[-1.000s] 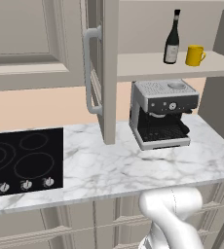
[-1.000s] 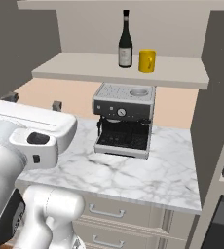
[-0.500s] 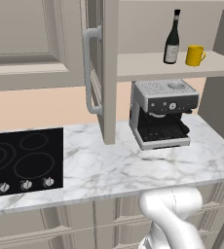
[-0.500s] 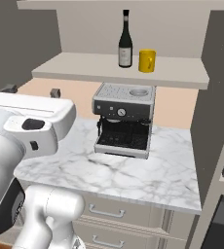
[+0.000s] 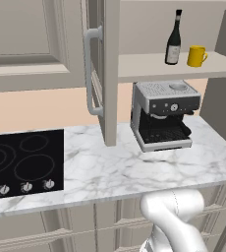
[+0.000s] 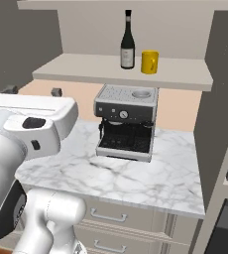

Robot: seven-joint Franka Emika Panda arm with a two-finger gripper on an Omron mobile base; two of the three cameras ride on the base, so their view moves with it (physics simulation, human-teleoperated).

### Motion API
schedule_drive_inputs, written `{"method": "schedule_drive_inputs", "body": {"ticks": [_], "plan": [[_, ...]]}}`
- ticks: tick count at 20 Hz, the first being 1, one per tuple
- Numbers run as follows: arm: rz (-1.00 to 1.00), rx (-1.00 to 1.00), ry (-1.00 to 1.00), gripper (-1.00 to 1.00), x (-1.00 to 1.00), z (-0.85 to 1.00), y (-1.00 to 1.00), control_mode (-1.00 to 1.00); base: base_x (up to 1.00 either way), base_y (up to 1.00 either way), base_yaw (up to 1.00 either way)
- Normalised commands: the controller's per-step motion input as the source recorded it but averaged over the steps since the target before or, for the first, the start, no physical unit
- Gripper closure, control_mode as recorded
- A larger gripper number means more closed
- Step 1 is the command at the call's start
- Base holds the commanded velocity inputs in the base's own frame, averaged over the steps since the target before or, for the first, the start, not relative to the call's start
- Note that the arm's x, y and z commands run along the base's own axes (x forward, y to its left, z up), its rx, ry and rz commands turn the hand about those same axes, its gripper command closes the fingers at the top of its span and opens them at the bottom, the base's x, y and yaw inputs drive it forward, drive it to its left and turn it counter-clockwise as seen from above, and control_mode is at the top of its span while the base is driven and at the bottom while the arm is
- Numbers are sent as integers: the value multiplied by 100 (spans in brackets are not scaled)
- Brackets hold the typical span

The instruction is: Open the cabinet directly in front. Then move the wine and the mug to the dining counter with the jar on it.

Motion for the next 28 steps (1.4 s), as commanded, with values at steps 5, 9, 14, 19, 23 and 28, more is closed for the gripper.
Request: {"method": "schedule_drive_inputs", "body": {"ticks": [5,9,14,19,23,28], "plan": [[0,0,3,-100,21,0,0,-100,0,0,0],[0,0,5,-100,29,0,-2,-100,0,0,0],[0,0,5,-100,23,0,-13,-100,0,0,0],[0,0,5,-100,16,0,-22,-100,0,0,0],[0,0,5,-100,18,0,-18,-100,0,0,0],[0,0,3,-100,20,-4,-5,-100,0,0,0]]}}
